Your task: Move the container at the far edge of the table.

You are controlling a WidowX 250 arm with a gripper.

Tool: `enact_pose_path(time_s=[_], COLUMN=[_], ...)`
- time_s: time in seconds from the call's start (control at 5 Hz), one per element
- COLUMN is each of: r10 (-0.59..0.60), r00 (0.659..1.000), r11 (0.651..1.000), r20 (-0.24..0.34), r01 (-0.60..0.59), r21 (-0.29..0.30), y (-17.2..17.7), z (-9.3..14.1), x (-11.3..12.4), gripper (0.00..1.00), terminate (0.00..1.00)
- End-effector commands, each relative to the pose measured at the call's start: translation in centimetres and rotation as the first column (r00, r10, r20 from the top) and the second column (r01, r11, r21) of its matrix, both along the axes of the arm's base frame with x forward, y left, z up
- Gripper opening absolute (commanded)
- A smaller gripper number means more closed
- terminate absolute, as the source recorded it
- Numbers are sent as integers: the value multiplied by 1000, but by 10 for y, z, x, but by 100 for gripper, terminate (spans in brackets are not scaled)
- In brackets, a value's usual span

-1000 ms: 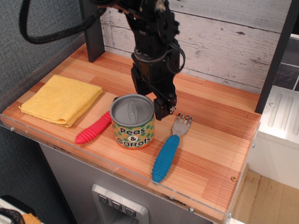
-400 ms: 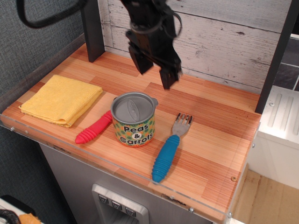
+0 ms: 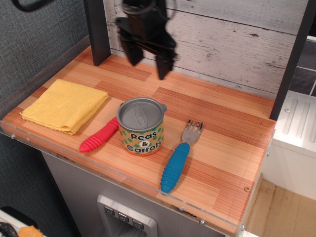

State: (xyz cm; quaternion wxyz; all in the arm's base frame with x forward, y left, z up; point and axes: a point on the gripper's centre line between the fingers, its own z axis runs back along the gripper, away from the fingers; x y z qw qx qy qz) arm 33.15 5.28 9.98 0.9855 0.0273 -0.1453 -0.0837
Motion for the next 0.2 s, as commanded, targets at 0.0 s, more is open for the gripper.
enact_pose_path(time_s=[0.0], r10=[80], r00=[996], r11=[997], r20=[-39], r01=[-79], r21=[7], y=[36], z=[26], x=[-24], gripper=[100], terminate=[100])
